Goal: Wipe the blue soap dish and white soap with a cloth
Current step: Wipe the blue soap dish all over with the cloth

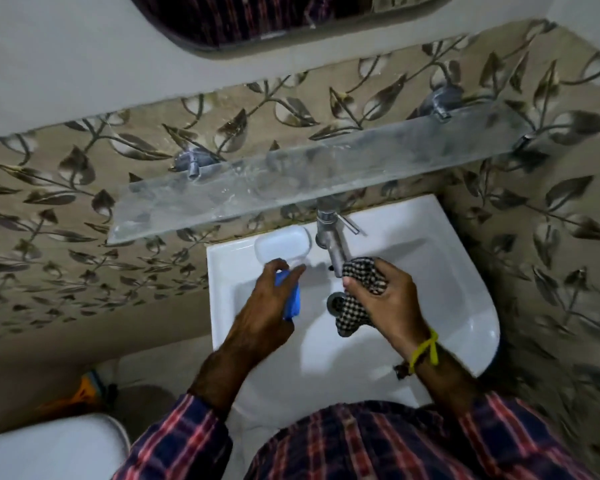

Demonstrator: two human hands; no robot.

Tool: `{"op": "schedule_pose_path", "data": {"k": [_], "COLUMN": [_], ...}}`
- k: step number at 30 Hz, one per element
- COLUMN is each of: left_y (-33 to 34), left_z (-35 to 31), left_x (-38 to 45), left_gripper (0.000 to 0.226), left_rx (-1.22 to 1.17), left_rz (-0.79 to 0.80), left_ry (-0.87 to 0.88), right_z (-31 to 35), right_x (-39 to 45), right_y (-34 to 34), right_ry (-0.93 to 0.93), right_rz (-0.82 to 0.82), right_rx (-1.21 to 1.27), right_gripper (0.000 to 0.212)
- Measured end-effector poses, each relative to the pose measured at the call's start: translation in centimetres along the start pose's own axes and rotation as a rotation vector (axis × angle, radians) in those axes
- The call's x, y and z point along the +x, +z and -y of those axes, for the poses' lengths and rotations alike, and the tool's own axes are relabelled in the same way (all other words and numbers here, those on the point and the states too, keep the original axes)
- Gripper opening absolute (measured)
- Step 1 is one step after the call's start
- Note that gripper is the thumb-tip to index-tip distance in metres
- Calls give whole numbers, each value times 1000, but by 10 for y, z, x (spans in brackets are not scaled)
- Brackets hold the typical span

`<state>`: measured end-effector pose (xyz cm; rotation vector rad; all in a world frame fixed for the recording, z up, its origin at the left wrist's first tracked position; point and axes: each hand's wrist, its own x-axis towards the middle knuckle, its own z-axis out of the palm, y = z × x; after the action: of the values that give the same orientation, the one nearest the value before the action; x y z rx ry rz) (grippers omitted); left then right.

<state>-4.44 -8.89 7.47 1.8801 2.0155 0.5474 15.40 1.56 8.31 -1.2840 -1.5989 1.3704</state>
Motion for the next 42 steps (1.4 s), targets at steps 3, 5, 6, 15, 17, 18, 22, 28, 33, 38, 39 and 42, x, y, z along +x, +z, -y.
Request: {"op": "schedule_pose_path", "data": {"k": [3,5,6,15,17,18,22,28,33,38,39,42], "left_y": [0,1,3,12,14,14,8,-5,-6,0,0,-1], "left_z": [-13,-22,-24,-64,-72,-76,-82,-72,-60,-51,-50,-46], "left_x": [6,10,11,13,8,6,1,-7,-22,-34,-36,-41], "left_gripper": [102,95,90,58,57,56,51,48,52,42,42,43], "left_rx": [-44,-73,-138,-1452,-1713,-1802,-1851,-1776,-1794,-1778,-1767,-1721], "left_rz": [-35,-44,-53,-304,-269,-268,-236,-107,-8,62,57,5], "left_ry": [-21,-9,-49,-599,-605,-602,-602,-553,-454,-414,-397,-348], "right_z": [-4,-8,-10,-8,0,5,27,69,84,87,89,92], "right_x": [4,9,12,23,19,17,6,-21,-48,-66,-69,-72], "right_y": [-8,-17,-20,-37,-39,-40,-39,-14,22,46,48,53], "right_ry": [-61,-95,-96,63,48,35,51,-84,-62,398,497,694], "right_rz": [69,107,133,265,267,264,256,92,-19,-47,-27,41], "right_rx": [-74,-117,-121,116,172,184,244,-108,-301,326,474,741], "right_gripper": [19,19,18,18,20,19,19,16,17,5,8,23]}}
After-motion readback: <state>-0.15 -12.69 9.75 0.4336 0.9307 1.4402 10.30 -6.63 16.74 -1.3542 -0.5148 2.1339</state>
